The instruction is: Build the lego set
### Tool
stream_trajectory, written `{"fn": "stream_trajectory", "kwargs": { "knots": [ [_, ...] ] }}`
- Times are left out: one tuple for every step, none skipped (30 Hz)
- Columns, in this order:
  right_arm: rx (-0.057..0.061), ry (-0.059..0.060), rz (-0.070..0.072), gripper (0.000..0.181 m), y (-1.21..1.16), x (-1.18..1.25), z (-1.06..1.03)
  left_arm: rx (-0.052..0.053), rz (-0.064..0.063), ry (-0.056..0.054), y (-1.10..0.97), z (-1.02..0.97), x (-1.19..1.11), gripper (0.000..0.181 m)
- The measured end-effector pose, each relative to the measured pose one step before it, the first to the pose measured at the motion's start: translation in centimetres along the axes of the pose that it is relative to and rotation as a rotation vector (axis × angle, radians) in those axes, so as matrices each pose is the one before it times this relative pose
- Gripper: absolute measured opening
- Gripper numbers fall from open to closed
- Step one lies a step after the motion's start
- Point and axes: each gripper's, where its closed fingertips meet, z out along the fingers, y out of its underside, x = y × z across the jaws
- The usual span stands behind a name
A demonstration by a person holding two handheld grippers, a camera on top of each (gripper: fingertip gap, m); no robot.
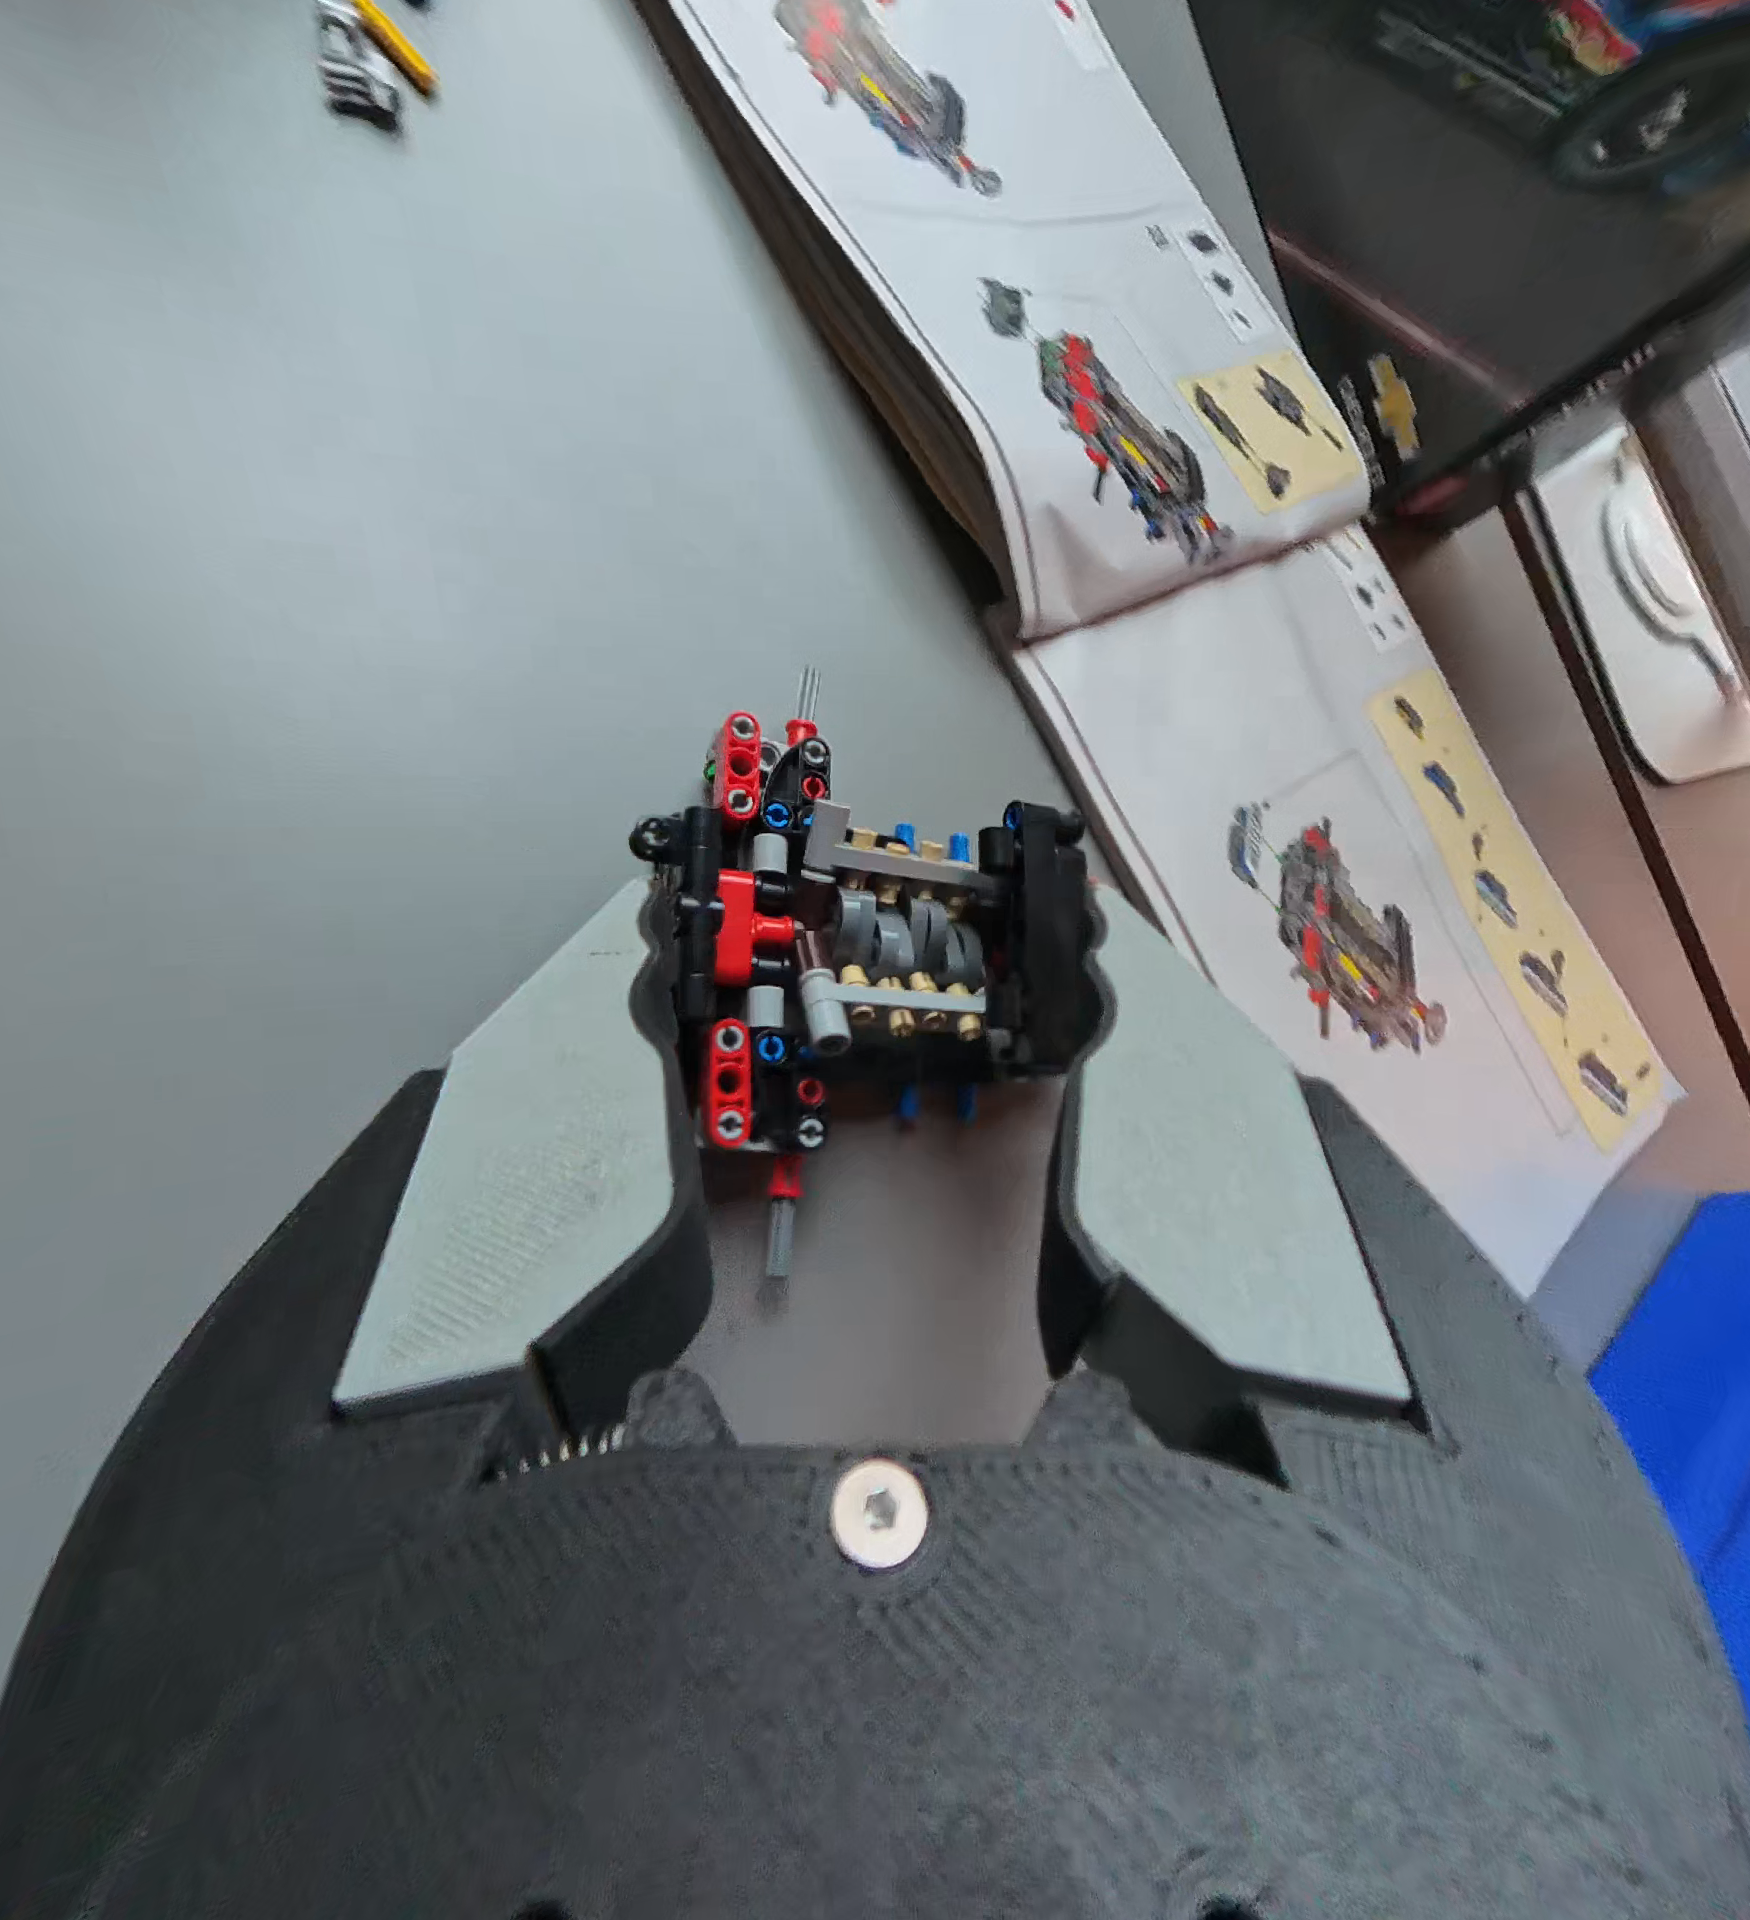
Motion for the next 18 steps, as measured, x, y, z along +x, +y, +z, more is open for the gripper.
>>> {"fn": "stream_trajectory", "kwargs": {
  "knots": [
    [-0.0108, 0.0124, 0.0225, 0.076, 0.32, 0.6, -0.176, 0.0041, -0.0099, 0.0046, -0.045, -0.056, -0.011, 0.035],
    [0.0127, 0.0087, 0.0153, 0.076, -0.236, 0.327, -0.324, 0.0029, -0.0087, 0.0072, -0.025, -0.034, 0.032, 0.035],
    [0.0356, 0.0087, 0.0087, 0.073, -0.764, 0.114, -0.405, 0.0008, -0.0059, 0.0071, -0.003, -0.017, 0.042, 0.035],
    [0.047, -0.0002, 0.0081, 0.068, -1.083, -0.173, -0.34, 0.0009, -0.0029, 0.0038, -0.004, -0.002, 0.014, 0.035],
    [0.051, -0.012, 0.0111, 0.066, -1.231, -0.473, -0.11, -0.0006, -0.0012, 0.0013, 0.005, 0.007, 0.001, 0.035],
    [0.0514, -0.025, 0.0158, 0.065, -1.258, -0.768, 0.174, -0.0034, 0.0008, 0.0022, 0.039, 0.036, 0.037, 0.035],
    [0.0533, -0.0399, 0.0204, 0.065, -1.256, -1.096, 0.451, -0.0039, 0.0022, -0.0001, 0.04, 0.041, 0.024, 0.035],
    [0.0525, -0.0518, 0.0216, 0.064, -1.186, -1.335, 0.706, -0.0021, 0.0042, -0.0003, 0.026, 0.025, 0.039, 0.035],
    [0.0464, -0.0512, 0.0179, 0.061, -1.004, -1.342, 0.905, -0.0017, 0.005, 0.0008, 0.018, 0.009, 0.065, 0.035],
    [0.0361, -0.0445, 0.0118, 0.059, -0.773, -1.184, 1.035, -0.0003, 0.0041, 0.0001, -0.005, 0.003, 0.055, 0.035],
    [0.0202, -0.0373, 0.0045, 0.055, -0.495, -0.969, 1.104, 0.0012, 0.0036, 0.0001, -0.014, -0.009, 0.046, 0.035],
    [0.0105, -0.0255, -0.0042, 0.049, -0.31, -0.648, 1.109, 0.0009, 0.0026, -0.0008, -0.009, -0.008, 0.018, 0.035],
    [0.0045, -0.0105, -0.0161, 0.043, -0.146, -0.277, 1.065, 0.0017, 0.0011, -0.0006, -0.023, -0.015, 0.004, 0.035],
    [-0.0039, 0.0026, -0.0206, 0.039, 0.003, 0.042, 0.996, 0.0013, -0.0002, 0.0017, -0.02, -0.007, 0.019, 0.035],
    [-0.0114, 0.0005, -0.0155, 0.036, 0.049, 0.082, 0.915, 0.0, -0.0015, 0.0009, 0.003, 0.0, -0.008, 0.035],
    [-0.0078, -0.0107, -0.0089, 0.034, -0.002, -0.038, 0.801, 0.0008, -0.0014, 0.0012, -0.01, -0.015, 0.001, 0.035],
    [-0.003, -0.0119, -0.0075, 0.033, -0.035, -0.032, 0.7, 0.0027, -0.0006, 0.0008, -0.027, -0.025, 0.01, 0.035],
    [-0.0067, 0.0045, -0.0103, 0.032, 0.053, 0.215, 0.601, 0.003, 0.0011, 0.0013, -0.04, -0.03, 0.026, 0.035]
  ]
}}
